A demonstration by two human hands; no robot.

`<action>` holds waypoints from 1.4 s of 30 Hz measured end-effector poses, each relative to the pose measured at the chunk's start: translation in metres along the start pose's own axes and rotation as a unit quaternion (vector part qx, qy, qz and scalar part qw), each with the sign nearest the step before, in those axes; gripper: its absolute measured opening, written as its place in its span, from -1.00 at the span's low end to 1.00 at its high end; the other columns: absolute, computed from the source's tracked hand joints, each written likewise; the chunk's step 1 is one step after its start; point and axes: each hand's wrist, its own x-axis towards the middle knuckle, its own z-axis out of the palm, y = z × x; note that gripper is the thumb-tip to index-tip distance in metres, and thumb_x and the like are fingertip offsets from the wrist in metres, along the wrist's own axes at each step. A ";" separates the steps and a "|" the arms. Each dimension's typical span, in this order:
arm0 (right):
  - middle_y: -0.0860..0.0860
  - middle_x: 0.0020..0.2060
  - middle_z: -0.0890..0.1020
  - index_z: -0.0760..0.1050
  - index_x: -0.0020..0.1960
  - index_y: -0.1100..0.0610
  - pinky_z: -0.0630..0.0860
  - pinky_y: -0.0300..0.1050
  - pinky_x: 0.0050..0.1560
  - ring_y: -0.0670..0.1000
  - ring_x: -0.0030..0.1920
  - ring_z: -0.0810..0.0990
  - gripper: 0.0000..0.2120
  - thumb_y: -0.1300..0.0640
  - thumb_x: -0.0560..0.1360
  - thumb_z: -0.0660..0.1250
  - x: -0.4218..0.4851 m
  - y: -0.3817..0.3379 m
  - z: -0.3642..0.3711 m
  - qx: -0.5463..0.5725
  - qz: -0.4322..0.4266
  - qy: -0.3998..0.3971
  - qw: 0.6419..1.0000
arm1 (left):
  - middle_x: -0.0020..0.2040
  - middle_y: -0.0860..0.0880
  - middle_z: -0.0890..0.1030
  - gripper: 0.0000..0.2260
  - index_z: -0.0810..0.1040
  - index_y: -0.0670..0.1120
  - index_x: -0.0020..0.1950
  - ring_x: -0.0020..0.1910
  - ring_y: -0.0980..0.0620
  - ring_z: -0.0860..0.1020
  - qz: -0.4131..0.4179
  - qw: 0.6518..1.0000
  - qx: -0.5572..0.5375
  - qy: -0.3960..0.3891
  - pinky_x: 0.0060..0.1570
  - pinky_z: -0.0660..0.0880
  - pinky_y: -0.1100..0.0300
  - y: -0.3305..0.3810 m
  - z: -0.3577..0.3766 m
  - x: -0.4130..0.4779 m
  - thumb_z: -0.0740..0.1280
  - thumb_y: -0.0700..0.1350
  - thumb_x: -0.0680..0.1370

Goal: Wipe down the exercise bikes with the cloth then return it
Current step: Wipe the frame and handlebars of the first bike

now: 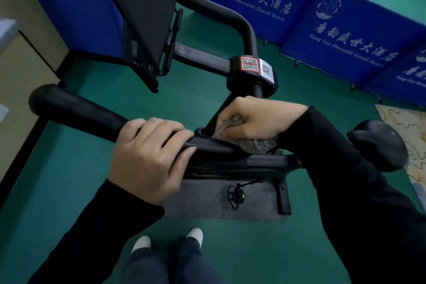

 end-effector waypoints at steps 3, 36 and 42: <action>0.01 -0.14 0.69 0.63 -0.01 0.07 0.55 -0.15 0.00 -0.03 -0.12 0.62 -0.87 0.15 0.50 0.32 -0.014 0.003 0.007 -0.013 -0.031 0.058 0.998 | -0.13 0.00 0.62 -0.80 0.62 -0.10 -0.12 -0.11 -0.08 0.59 -0.058 0.998 0.005 0.019 0.10 0.30 0.03 0.011 0.002 0.004 0.26 -0.03 0.55; 0.10 0.01 0.70 0.60 0.09 0.17 0.61 -0.10 0.06 0.07 0.04 0.66 -0.83 0.27 0.57 0.27 0.001 0.000 0.126 0.732 0.094 0.597 0.313 | -0.20 0.04 0.62 -0.75 0.59 -0.06 -0.14 -0.18 -0.06 0.57 -0.071 0.997 0.011 0.010 -0.06 0.30 0.06 0.038 0.029 0.008 0.19 0.00 0.59; 0.06 0.06 0.69 0.56 0.21 0.12 0.61 -0.15 -0.07 0.02 0.08 0.67 -0.77 0.15 0.60 0.23 0.000 -0.029 0.141 0.792 0.082 0.558 0.232 | -0.20 0.03 0.61 -0.75 0.58 -0.06 -0.13 -0.19 -0.07 0.56 -0.059 0.998 0.019 0.026 -0.06 0.29 0.06 0.037 0.032 0.009 0.18 -0.01 0.60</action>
